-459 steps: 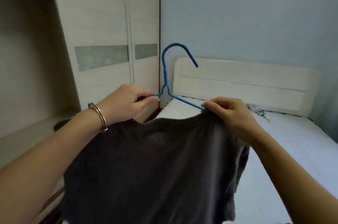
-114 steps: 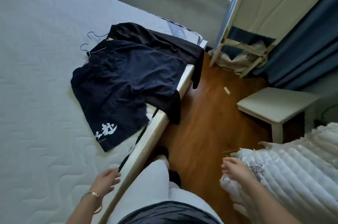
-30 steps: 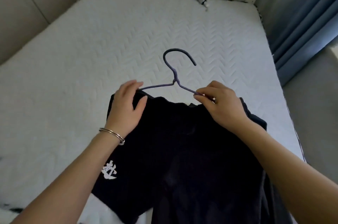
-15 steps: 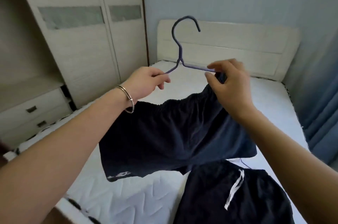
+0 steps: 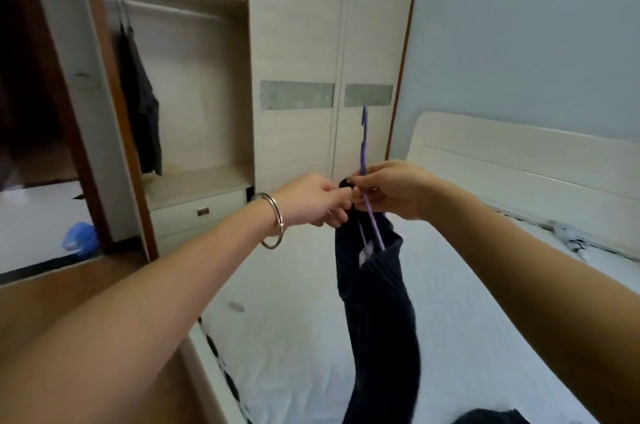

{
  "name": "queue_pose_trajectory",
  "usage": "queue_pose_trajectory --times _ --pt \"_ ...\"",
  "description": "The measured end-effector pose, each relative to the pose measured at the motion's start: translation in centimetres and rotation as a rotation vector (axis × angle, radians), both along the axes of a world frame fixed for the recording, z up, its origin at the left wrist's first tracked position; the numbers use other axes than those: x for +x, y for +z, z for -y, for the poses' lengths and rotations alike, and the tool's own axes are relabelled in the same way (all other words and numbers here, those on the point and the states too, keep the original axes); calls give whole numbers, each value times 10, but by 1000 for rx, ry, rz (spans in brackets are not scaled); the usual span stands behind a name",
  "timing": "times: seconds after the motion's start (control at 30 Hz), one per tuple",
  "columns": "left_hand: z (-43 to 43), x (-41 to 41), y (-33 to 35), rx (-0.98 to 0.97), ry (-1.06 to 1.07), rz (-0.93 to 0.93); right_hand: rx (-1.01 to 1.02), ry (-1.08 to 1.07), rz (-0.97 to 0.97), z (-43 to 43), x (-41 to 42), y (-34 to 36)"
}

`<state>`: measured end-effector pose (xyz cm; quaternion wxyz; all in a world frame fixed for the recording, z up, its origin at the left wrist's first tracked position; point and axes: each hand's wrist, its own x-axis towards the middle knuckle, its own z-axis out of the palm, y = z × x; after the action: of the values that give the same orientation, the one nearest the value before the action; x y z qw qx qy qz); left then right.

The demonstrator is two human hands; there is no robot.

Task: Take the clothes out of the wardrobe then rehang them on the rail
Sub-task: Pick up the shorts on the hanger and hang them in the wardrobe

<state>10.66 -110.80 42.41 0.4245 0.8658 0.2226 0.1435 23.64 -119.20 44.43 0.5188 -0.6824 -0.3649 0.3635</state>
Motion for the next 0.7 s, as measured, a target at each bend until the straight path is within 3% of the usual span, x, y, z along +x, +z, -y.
queue_pose_trajectory --times 0.1,0.4,0.7 --pt "-61 -40 -15 336 192 -101 -104 143 -95 -39 -23 -5" --pt "-224 -134 -52 470 483 -148 -159 270 210 -176 -110 -1" --pt "-356 -229 -18 748 675 -316 124 222 588 -297 -172 4"
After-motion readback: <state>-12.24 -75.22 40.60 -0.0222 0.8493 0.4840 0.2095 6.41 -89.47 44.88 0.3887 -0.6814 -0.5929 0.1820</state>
